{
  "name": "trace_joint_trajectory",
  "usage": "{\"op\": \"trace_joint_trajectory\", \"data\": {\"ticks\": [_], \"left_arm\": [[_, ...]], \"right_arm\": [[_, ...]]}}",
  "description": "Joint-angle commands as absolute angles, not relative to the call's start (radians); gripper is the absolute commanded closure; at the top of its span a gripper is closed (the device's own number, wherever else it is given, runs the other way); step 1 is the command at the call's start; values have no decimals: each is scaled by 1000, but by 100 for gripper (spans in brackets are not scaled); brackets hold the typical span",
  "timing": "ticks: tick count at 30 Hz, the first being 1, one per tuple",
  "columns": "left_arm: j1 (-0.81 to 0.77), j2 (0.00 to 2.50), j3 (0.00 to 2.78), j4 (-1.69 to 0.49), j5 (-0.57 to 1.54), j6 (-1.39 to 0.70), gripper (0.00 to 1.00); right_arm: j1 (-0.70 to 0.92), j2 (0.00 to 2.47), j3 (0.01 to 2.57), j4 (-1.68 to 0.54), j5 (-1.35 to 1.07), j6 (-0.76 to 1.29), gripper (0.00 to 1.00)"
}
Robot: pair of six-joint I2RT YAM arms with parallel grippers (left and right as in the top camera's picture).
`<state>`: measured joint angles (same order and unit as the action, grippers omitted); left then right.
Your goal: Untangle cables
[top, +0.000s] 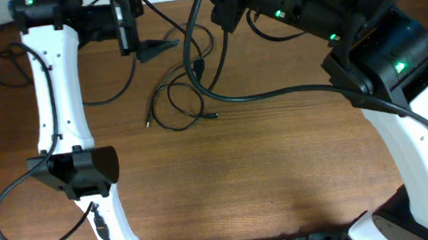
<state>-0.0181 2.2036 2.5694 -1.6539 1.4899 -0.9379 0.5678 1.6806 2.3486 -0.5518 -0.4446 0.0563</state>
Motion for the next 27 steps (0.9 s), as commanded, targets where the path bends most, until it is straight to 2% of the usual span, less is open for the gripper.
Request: {"op": "trace_joint_trajectory", "data": {"ticks": [1,3,5,6,7,10,12,13,15,18,20,26,27], "left_arm": [[-41,2212,2572,-1655,1552,-929,9],[-41,2212,2572,-1655,1574,-929,11],[-41,2212,2572,-1655,1574,-929,40],[-41,2212,2572,-1655,1574,-929,50],[-41,2212,2572,-1655,1573,-929,50],[-41,2212,2572,-1655,1571,-929,61],[-41,2212,2572,-1655,1493,-930,57],[-41,2212,2572,-1654,1469,-930,59],[-41,2212,2572,-1654,1454,-933,64],[-41,2212,2572,-1598,1409,-999,78],[-41,2212,2572,-1586,1416,-1002,83],[-33,2212,2572,-1579,1324,-1010,86],[-34,2212,2572,-1579,1323,-1010,90]], "right_arm": [[575,1697,2346,-545,-430,56,96],[576,1697,2346,-546,-403,56,96],[578,1697,2346,-546,-411,60,96],[578,1697,2346,-546,-414,60,96],[578,1697,2346,-549,-414,60,96],[578,1697,2346,-557,-414,60,96],[577,1697,2346,-558,-414,60,96],[578,1697,2346,-556,-414,60,96],[578,1697,2346,-556,-414,60,96],[578,1697,2346,-554,-414,60,96],[578,1697,2346,-557,-414,60,96],[577,1697,2346,-561,-414,60,96],[577,1697,2346,-561,-414,60,96]]}}
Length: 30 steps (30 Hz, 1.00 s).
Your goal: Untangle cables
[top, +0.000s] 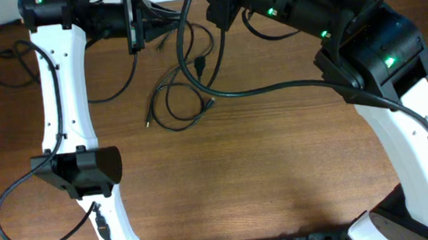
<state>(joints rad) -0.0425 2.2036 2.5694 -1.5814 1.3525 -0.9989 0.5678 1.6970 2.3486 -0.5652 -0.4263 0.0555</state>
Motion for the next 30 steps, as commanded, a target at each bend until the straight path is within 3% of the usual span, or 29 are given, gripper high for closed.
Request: {"op": "trace_joint_trajectory", "data": {"ticks": [1,6,9,11,12,14,16,17,18,20,25,27,30], "left_arm": [[-31,2212,2572,-1579,1323,-1010,91],[-28,2212,2572,-1541,1237,-1010,100],[-18,2212,2572,-1542,878,-1008,100],[-17,2212,2572,-1531,814,-928,100],[-17,2210,2574,-1507,814,-875,100],[-19,2192,2600,-1496,813,-779,100],[-19,2125,2667,-1504,626,-752,100],[-20,2083,2687,-1504,485,-733,100],[-19,2023,2701,-1503,315,-701,100],[-19,1946,2701,-1488,193,-685,100],[-19,1767,2701,-1291,416,-681,100],[-19,1755,2701,-1207,678,-722,100],[-19,1756,2699,-1213,844,-979,100]], "right_arm": [[577,1697,2346,-561,-414,60,96],[575,1697,2346,-604,-405,60,96],[575,1697,2346,-733,-296,60,96],[575,1697,2346,-950,-94,59,96],[575,1697,2346,-1060,25,59,87],[574,1697,2346,-1219,149,59,81],[550,1697,2343,-1349,196,60,32],[513,1697,2337,-1390,191,68,20],[479,1697,2329,-1409,191,118,17],[425,1697,2287,-1414,159,167,15],[418,1697,2006,-1349,98,167,14],[418,1697,1882,-1268,52,167,6],[418,1697,1770,-1185,-20,167,3]]}}
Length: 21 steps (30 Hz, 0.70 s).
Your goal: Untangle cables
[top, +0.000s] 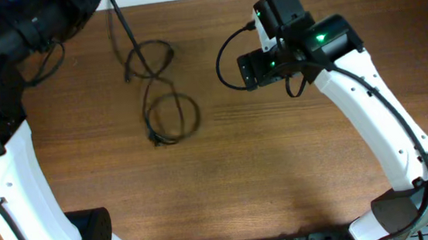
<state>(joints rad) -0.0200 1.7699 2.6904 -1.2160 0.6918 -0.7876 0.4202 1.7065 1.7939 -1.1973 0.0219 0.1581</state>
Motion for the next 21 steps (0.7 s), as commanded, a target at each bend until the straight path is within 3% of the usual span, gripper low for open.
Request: {"op": "trace_joint_trajectory", "data": {"ticks": [1,3,6,9,13,18,21], "left_arm": [[-19,1756,2699,-1212,849,-1050,100],[-19,1757,2699,-1204,765,-1055,100],[-4,1757,2699,-1190,398,-1001,100],[107,1757,2699,-1164,271,-1000,100],[271,1757,2698,-1288,-13,-994,100],[330,1818,2697,-1380,-863,-994,100],[348,1899,2669,-1419,-1084,-994,100]], "right_arm": [[418,1697,1770,-1185,-20,167,3],[418,1697,1770,-1191,-19,167,3],[418,1697,1770,-1193,-19,167,2],[417,1697,1770,-1197,-19,167,2],[418,1697,1770,-1196,-19,167,2],[418,1697,1770,-1196,-20,167,2],[418,1697,1770,-1197,-36,167,1]]}}
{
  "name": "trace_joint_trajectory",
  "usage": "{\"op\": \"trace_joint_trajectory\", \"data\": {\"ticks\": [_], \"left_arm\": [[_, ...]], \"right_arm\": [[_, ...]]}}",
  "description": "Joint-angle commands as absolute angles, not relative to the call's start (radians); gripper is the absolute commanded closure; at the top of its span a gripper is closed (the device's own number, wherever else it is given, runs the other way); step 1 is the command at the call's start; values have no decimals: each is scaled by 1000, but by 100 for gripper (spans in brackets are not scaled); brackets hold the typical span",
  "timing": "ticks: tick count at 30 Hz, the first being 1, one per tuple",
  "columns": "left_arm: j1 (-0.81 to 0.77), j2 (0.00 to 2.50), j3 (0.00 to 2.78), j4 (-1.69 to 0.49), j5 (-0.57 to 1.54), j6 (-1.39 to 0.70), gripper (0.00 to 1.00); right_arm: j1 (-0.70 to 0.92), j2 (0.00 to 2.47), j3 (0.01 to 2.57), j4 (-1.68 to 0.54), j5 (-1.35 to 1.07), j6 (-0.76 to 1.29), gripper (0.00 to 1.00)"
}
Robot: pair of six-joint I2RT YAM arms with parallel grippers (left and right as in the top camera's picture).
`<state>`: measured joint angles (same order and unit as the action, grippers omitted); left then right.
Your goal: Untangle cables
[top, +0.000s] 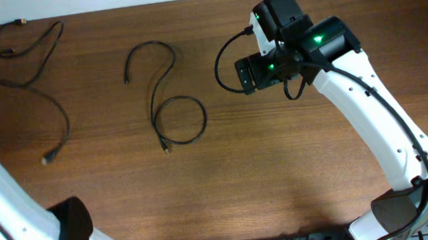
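Two thin black cables lie apart on the wooden table in the overhead view. One cable (167, 101) sits in the middle-left, a hook-shaped run ending in a round loop with a plug at its lower end. The other cable (28, 55) curls at the far left corner and trails down to a plug. My right gripper (243, 75) hovers to the right of the middle cable, not touching it; its fingers cannot be made out from above. Of my left arm only a white link shows at the left edge, and its gripper is out of view.
The right arm's own wiring (219, 63) loops out beside its wrist. The table's far edge runs along the top of the view. The arm bases stand at the near edge, left and right.
The left arm's dark wrist has gone from the far left corner. The middle cable, which ran up toward it, now lies flat in a looser shape. The far-left cable shows in full.
At first both arms crowded over the far middle of the table above overlapping coils of cable, and stayed there a second later. Then the right arm stood back at the right while a cable ran up toward the left wrist. Now two cables lie separate.
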<state>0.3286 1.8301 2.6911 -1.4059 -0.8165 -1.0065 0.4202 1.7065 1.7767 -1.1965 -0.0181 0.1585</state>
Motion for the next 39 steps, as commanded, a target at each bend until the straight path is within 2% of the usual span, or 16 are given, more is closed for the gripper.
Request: {"op": "trace_joint_trajectory", "data": {"ticks": [1,4,6,7,16,19,21,23,27,30,32,33,34,35,38,39], "left_arm": [[376,1931,2646,-1419,-1086,-994,100],[469,2027,2581,-1418,-1003,-957,100],[524,2103,2548,-1336,-825,-712,100],[536,2130,2547,-1326,-789,-665,100],[543,2361,2516,-1486,-529,-650,100],[543,2443,2516,-1562,-269,-649,100],[543,2489,2516,-1592,-96,-649,92],[543,2510,2514,-1617,-91,-649,100],[544,2512,2426,-1606,-175,-650,100],[544,2512,2336,-1582,-183,-650,84],[544,2512,2290,-1575,-180,-649,78],[544,2512,2286,-1577,-180,-649,66],[544,2512,2286,-1579,-176,-630,37],[544,2511,2287,-1567,-145,-555,28],[544,2511,2378,-1573,-89,-464,21],[541,2511,2460,-1597,-88,-460,13]], "right_arm": [[418,1697,1770,-1197,-57,167,1],[418,1697,1770,-1183,-56,167,1],[418,1697,1770,-1159,-57,167,1],[418,1697,1770,-1155,-57,167,1],[418,1697,1770,-1143,-57,167,1],[418,1697,1770,-1143,-57,167,1],[418,1697,1770,-1144,-57,167,1],[418,1697,1770,-1143,-57,167,1],[418,1697,1770,-1143,-57,167,1],[418,1697,1770,-1143,-57,167,1],[418,1697,1770,-1143,-57,167,1],[418,1697,1770,-1143,-57,167,1],[418,1697,1770,-1144,-57,167,1],[418,1697,1770,-1144,-57,167,1],[418,1697,1770,-1144,-57,167,1],[418,1697,1770,-1144,-61,167,1]]}}
